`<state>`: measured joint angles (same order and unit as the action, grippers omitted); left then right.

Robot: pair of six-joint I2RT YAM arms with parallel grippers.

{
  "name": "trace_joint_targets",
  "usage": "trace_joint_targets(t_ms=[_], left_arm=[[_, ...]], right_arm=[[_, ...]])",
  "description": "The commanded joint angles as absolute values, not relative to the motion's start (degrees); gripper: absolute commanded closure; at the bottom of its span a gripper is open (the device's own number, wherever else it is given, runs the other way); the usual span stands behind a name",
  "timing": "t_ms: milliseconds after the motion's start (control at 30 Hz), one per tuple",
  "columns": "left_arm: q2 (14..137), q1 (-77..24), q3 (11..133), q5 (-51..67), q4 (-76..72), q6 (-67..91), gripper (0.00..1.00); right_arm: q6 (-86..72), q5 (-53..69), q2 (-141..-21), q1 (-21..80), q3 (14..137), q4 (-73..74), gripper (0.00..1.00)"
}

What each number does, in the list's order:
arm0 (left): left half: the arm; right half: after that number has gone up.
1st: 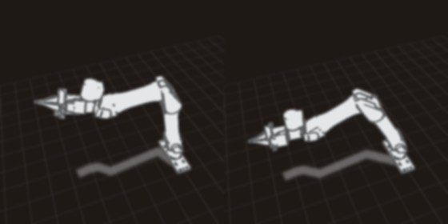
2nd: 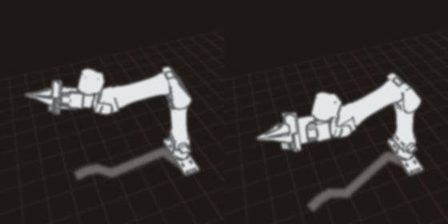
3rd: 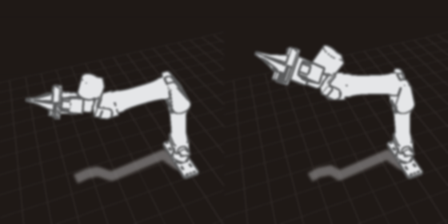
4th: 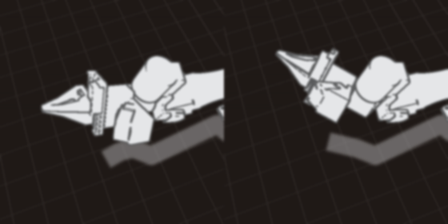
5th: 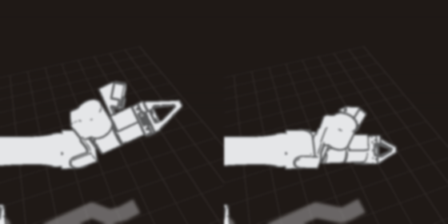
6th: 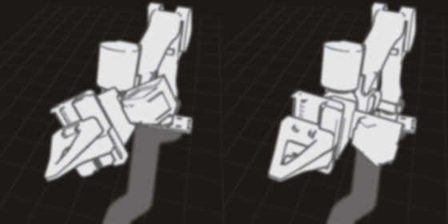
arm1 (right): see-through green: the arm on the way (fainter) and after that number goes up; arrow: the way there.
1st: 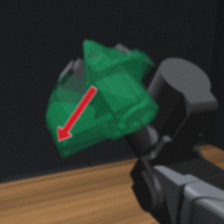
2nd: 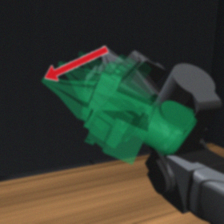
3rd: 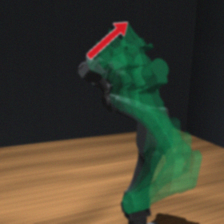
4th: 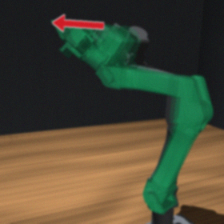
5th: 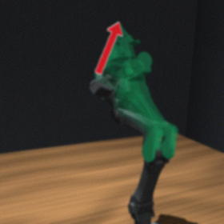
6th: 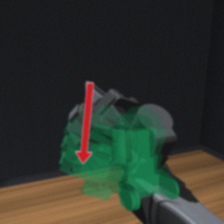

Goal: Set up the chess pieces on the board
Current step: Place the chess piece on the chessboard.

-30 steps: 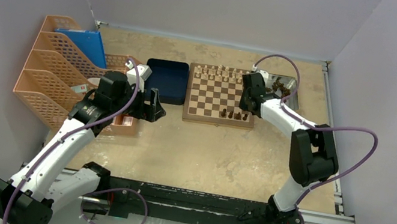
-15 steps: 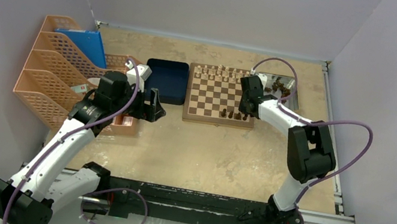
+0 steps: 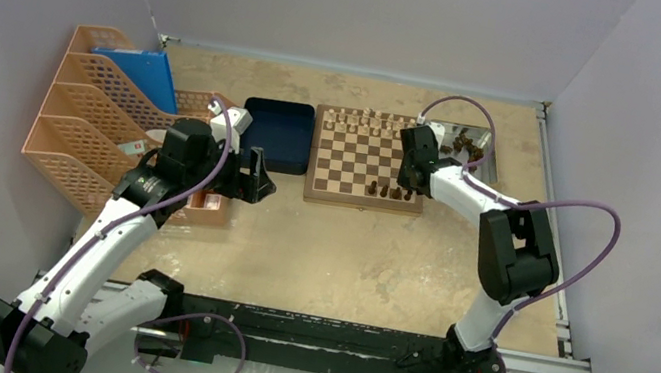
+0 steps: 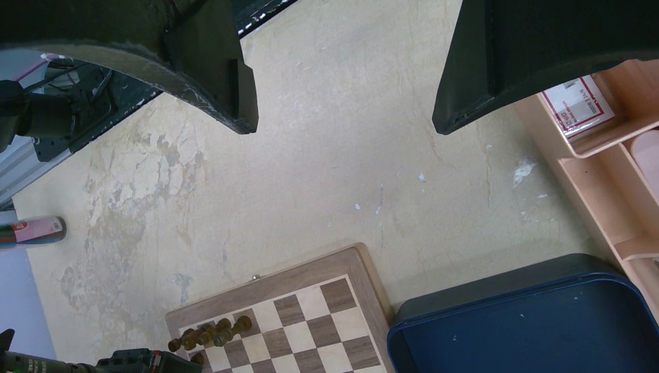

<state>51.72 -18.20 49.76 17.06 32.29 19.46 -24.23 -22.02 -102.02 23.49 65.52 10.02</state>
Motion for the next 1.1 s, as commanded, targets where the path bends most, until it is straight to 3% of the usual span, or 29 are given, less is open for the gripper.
trace_joint_targets(t_ms=[0, 567, 833, 1067], left_arm=[[50.43, -18.53, 49.48, 16.28, 31.03, 19.51, 0.17], [50.42, -18.54, 49.61, 15.80, 31.11, 19.51, 0.17], [50.58, -18.54, 49.65, 15.73, 31.05, 19.42, 0.17], [50.44, -18.54, 49.60, 15.60, 31.19, 19.42, 0.17]], right_arm=[[-24.83, -24.08, -101.85, 23.38, 66.00, 8.97, 0.82], [-24.61, -24.17, -102.99, 23.38, 66.75, 7.80, 0.80], [-24.77, -23.86, -102.80, 23.38, 67.61, 7.73, 0.65], [-24.78, -22.53, -102.01, 23.41, 71.64, 9.61, 0.61]])
